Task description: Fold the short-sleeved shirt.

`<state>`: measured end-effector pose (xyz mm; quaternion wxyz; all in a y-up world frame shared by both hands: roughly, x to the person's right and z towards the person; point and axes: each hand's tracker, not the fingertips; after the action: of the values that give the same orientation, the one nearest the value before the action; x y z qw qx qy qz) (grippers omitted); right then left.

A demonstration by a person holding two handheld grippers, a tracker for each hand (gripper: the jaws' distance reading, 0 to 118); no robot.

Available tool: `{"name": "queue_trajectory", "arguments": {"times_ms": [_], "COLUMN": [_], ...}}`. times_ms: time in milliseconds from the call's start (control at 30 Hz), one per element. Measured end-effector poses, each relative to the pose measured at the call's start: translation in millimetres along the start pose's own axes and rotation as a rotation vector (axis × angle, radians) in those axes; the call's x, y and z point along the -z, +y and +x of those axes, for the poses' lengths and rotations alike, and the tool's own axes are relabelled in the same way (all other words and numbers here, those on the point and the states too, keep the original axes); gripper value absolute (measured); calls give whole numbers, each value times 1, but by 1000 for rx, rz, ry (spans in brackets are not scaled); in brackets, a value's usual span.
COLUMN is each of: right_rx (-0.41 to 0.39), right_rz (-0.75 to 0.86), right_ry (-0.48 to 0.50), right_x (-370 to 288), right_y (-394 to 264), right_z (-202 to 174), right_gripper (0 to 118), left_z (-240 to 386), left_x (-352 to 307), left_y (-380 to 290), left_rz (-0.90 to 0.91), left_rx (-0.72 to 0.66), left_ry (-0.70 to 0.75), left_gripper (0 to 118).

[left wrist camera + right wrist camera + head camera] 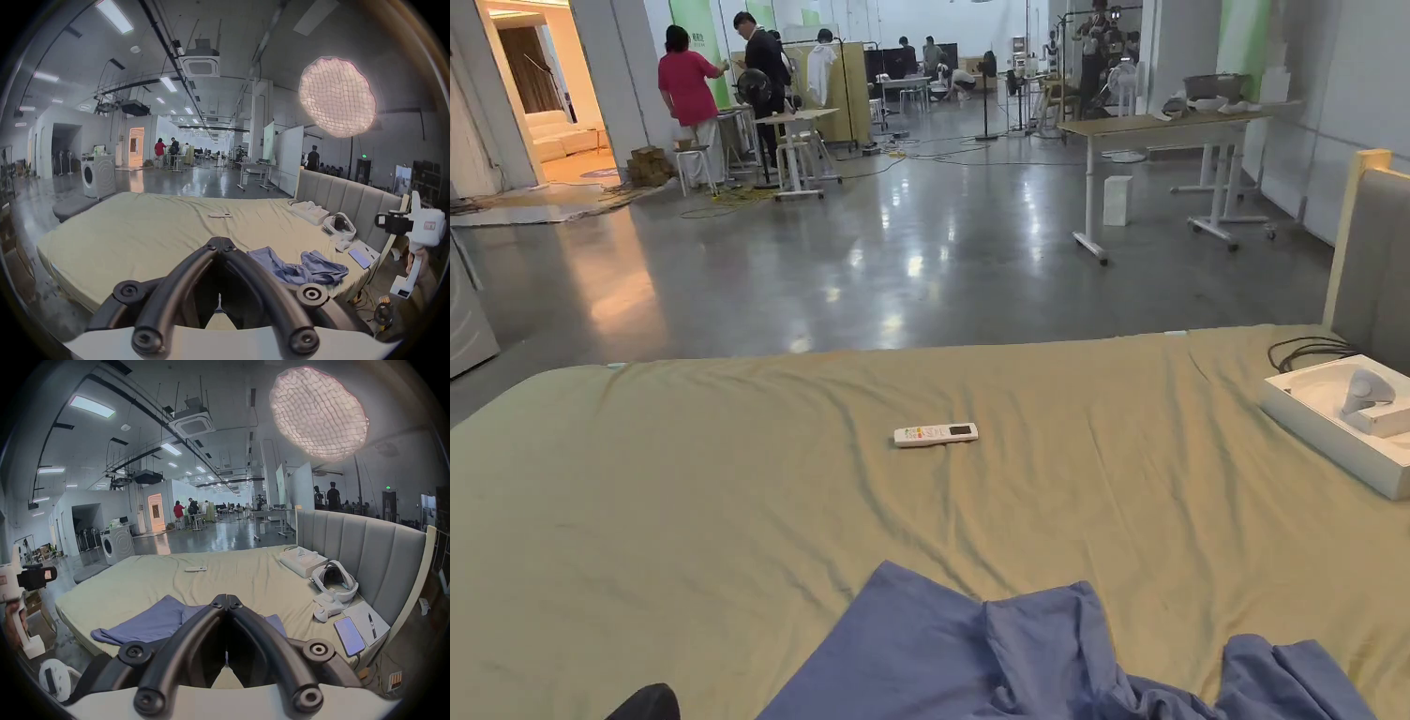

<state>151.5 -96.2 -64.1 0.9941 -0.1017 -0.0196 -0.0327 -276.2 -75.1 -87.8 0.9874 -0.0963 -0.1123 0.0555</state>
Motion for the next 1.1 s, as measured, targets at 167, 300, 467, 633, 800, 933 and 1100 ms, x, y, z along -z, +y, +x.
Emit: {"name": "queue_trajectory", "arguments": {"times_ms": [167,300,467,633,800,933,1100], "right_rx": [-25,-3,13,43,62,94,135], "right_rz": [1,-5,-31,-57,-110,-174,-256], "right_ry": [-5,3,-9,-12,-29,-37,-72], "right_x": [-1,1,5,13,31,49,65], "right_y": [1,2,-1,-7,-20,-36,-58], "right_z": [-2,1,6,13,20,27,39], "right_gripper": [0,0,0,0,0,0,0], "left_z": [-7,-11,-17,-20,-24,-33,-47], "left_x": [1,4,13,41,97,178,316], "left_y": [1,1,-2,0,0,-10,-31], "left_rz": [-9,-22,-47,-83,-140,-270,-501], "left_rx": [2,13,8,24,42,39,24], "left_ry": [4,2,0,-8,-40,-77,-131], "left_gripper": [1,1,1,1,1,47,113]}}
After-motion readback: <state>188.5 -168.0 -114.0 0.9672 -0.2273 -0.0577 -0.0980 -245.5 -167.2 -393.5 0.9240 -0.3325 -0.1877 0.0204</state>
